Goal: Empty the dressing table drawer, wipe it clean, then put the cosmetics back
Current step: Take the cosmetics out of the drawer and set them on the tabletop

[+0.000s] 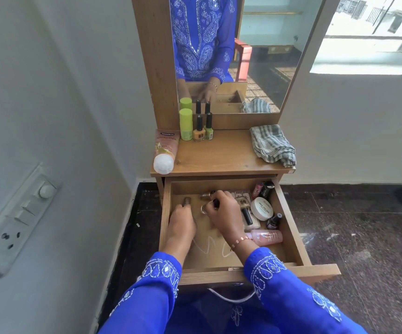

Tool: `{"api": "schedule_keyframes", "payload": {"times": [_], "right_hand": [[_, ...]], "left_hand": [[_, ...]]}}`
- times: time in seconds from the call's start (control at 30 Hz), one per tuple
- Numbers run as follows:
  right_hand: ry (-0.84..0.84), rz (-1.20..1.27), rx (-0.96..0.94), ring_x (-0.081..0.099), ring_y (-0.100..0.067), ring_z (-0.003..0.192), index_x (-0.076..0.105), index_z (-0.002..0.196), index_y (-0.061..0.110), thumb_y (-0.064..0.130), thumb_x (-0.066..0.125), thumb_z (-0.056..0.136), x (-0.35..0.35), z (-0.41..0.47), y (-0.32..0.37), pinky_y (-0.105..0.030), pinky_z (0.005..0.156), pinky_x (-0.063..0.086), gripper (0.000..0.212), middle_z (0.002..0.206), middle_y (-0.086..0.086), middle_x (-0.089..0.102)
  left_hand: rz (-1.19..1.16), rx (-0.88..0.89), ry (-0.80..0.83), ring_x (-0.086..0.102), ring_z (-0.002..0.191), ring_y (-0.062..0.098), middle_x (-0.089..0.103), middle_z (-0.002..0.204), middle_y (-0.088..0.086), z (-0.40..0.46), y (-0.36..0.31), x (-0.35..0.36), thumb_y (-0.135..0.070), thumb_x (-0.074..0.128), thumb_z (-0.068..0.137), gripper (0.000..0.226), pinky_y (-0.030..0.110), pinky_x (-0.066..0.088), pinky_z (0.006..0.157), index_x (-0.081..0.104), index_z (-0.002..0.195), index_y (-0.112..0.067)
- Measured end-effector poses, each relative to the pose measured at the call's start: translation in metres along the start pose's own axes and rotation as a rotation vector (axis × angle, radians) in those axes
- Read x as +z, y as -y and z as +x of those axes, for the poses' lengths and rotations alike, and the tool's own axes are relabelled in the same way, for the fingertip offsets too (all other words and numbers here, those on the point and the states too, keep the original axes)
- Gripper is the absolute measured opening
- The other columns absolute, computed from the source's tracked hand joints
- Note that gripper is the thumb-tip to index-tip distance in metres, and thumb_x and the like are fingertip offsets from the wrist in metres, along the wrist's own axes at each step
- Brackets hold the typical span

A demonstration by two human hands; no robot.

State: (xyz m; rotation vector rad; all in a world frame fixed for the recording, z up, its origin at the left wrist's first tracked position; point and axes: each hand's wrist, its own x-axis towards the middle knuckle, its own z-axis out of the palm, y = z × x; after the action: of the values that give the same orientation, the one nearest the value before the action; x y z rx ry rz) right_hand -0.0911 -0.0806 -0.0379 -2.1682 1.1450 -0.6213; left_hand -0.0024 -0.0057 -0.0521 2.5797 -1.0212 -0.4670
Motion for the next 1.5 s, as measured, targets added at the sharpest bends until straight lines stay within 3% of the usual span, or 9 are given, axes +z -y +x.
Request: {"api": "schedule_keyframes", "payload": {"times": [0.17,0.37,0.5,0.7,0.83,0.97,1.17,1.33,1.5], "right_hand": [[-0.101,0.129,0.060,0.050,-0.019,0.068,0.062,0.076,0.002,0.008,0.060,0.076,-0.008,-0.003,-0.005,-0.029,0.067,0.038,0.007,0.071,-0.008,0.056],[-0.047,0.175,0.136,0.053,-0.019,0.074,0.063,0.086,0.003,0.009,0.059,0.080,-0.012,-0.004,-0.011,-0.026,0.069,0.038,0.010,0.082,-0.012,0.062],[-0.052,0.211,0.131,0.059,-0.024,0.079,0.065,0.088,0.005,0.009,0.059,0.080,-0.015,-0.005,-0.009,-0.029,0.075,0.044,0.010,0.086,-0.013,0.064],[-0.035,0.258,0.114,0.056,-0.020,0.074,0.066,0.092,0.007,0.009,0.061,0.081,-0.022,-0.002,-0.004,-0.030,0.073,0.046,0.012,0.081,-0.009,0.064],[-0.080,0.309,0.044,0.054,-0.013,0.068,0.068,0.096,0.007,0.006,0.061,0.083,-0.043,0.014,0.014,-0.028,0.068,0.047,0.015,0.078,-0.006,0.062],[-0.077,0.356,-0.026,0.060,-0.018,0.074,0.066,0.103,0.006,0.006,0.060,0.086,-0.065,0.044,0.045,-0.031,0.072,0.053,0.018,0.088,-0.009,0.067],[-0.065,0.258,-0.103,0.056,-0.014,0.075,0.065,0.102,0.006,0.007,0.057,0.086,-0.074,0.096,0.084,-0.025,0.069,0.047,0.018,0.094,-0.007,0.067],[0.017,0.138,-0.137,0.061,-0.025,0.099,0.063,0.111,0.004,0.004,0.056,0.085,-0.062,0.133,0.101,-0.029,0.086,0.046,0.026,0.110,-0.012,0.067],[0.109,-0.003,-0.188,0.060,-0.029,0.103,0.065,0.106,0.004,0.002,0.053,0.085,-0.048,0.154,0.108,-0.032,0.087,0.045,0.025,0.108,-0.015,0.067]], "left_hand": [[-0.027,-0.011,-0.018,0.055,0.106,0.033,0.053,0.117,0.020,-0.001,0.000,0.002,-0.005,0.035,0.095,0.028,0.034,0.043,0.086,0.052,0.117,0.000],[-0.110,0.004,-0.071,0.058,0.098,0.031,0.057,0.109,0.016,-0.006,-0.004,-0.002,-0.002,0.049,0.086,0.016,0.034,0.043,0.078,0.055,0.102,-0.003],[-0.228,0.052,-0.189,0.059,0.089,0.023,0.062,0.099,0.006,-0.014,-0.003,-0.008,-0.012,0.056,0.085,0.014,0.023,0.034,0.066,0.058,0.099,-0.008],[-0.445,0.140,-0.296,0.062,0.080,0.020,0.064,0.087,-0.002,-0.021,-0.001,-0.020,-0.013,0.060,0.085,0.011,0.026,0.044,0.067,0.058,0.095,-0.017],[-0.560,0.250,-0.374,0.058,0.085,0.012,0.061,0.088,-0.004,-0.019,-0.019,-0.051,-0.009,0.062,0.084,0.011,0.018,0.040,0.074,0.061,0.095,-0.013],[-0.608,0.371,-0.465,0.059,0.083,0.009,0.062,0.089,-0.004,-0.002,-0.042,-0.091,-0.008,0.061,0.085,0.011,0.005,0.042,0.069,0.061,0.097,-0.010],[-0.469,0.335,-0.504,0.058,0.101,0.024,0.064,0.106,0.009,0.055,-0.051,-0.136,-0.005,0.060,0.084,0.023,0.034,0.048,0.087,0.062,0.107,-0.008],[-0.350,0.292,-0.444,0.057,0.106,0.027,0.063,0.113,0.013,0.093,-0.053,-0.151,0.002,0.058,0.081,0.033,0.030,0.042,0.087,0.061,0.112,-0.007],[-0.294,0.292,-0.353,0.061,0.104,0.028,0.066,0.111,0.012,0.110,-0.050,-0.151,0.003,0.059,0.079,0.034,0.031,0.046,0.086,0.062,0.111,-0.007]]}}
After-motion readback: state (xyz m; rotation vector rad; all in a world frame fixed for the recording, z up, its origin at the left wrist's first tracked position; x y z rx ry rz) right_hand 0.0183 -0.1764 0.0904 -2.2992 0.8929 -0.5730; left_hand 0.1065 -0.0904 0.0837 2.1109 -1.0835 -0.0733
